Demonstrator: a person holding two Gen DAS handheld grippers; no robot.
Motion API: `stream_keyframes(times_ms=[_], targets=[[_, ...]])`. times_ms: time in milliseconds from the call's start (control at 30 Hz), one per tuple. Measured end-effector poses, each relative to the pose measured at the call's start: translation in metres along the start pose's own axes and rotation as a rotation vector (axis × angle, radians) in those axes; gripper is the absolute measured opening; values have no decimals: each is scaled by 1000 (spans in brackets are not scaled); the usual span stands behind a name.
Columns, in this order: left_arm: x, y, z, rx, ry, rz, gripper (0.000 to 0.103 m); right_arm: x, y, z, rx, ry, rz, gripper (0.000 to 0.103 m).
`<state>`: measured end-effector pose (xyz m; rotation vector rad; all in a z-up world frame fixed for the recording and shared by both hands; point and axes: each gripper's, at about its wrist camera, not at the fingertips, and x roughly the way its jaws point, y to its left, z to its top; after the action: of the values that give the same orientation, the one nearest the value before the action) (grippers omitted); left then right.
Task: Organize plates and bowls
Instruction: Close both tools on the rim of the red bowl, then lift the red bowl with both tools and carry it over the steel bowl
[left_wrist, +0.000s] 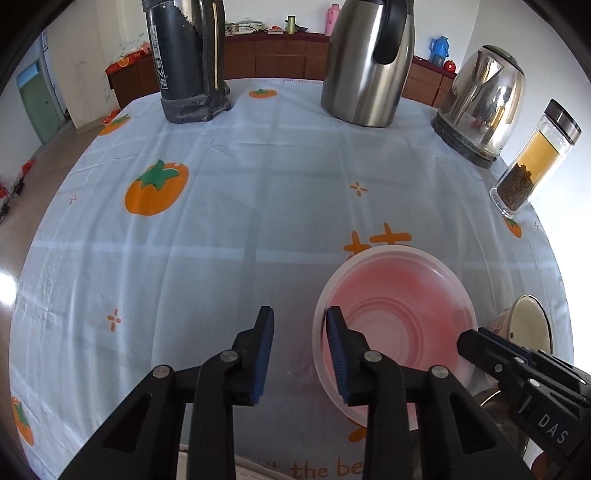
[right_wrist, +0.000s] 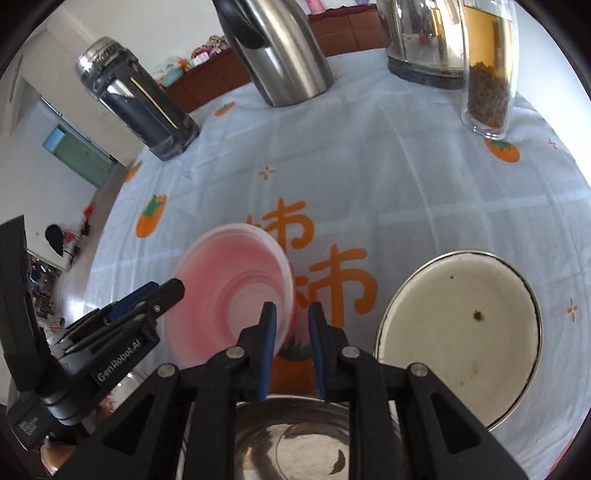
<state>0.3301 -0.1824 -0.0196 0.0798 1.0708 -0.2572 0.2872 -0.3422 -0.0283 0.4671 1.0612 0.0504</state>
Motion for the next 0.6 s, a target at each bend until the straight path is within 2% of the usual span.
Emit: stream_keyframes(times_ms=[200, 400, 600], targets=[[3, -6, 1, 3, 7, -19, 17, 4, 4, -2, -10, 1, -15, 11], [-13, -8, 0, 17, -21, -33, 16, -8, 9, -4, -1, -22, 13, 10], [-48, -7, -1, 17, -71, -49, 15, -42, 22, -10, -13, -69, 38, 10]])
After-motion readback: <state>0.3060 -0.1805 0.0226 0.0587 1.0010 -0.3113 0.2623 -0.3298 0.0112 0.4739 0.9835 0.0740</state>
